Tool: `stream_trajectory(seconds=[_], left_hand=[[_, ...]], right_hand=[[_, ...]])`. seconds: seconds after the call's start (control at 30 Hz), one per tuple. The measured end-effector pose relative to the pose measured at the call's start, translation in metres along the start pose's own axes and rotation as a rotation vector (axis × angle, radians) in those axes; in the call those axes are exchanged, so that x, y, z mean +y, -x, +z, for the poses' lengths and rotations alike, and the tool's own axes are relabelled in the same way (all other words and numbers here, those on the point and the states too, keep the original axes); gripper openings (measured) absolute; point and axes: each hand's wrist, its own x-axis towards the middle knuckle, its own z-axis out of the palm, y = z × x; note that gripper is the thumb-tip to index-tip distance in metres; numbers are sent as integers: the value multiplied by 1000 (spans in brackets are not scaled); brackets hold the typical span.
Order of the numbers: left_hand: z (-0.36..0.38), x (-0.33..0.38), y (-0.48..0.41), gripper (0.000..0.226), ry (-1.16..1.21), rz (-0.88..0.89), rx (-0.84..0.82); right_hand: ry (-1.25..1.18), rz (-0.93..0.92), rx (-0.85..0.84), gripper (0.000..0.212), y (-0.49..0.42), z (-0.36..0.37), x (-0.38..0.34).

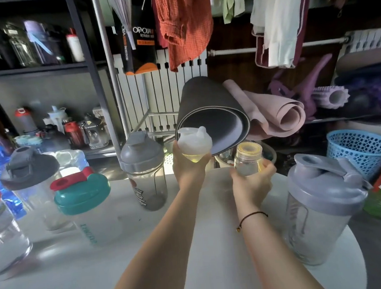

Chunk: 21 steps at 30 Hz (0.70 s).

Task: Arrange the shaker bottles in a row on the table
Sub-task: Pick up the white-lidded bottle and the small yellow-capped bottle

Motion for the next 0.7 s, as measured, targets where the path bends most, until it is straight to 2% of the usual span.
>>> stream_trajectory(seconds=[0.07, 0.2, 0.43, 0.7], left_hand=[[-1, -4, 0, 85, 7, 17, 8], [-2, -9, 6, 91, 8, 51, -2], [-6, -11, 13, 98, 61, 72, -46], [-6, -14, 12, 107, 28, 40, -75]], right_hand=[[7, -4, 5, 76, -4, 4, 0], [11, -37, -18, 77, -11, 17, -4], [23, -47, -227, 78, -17, 42, -12], [-9, -23, -308, 87, -25, 48, 3]])
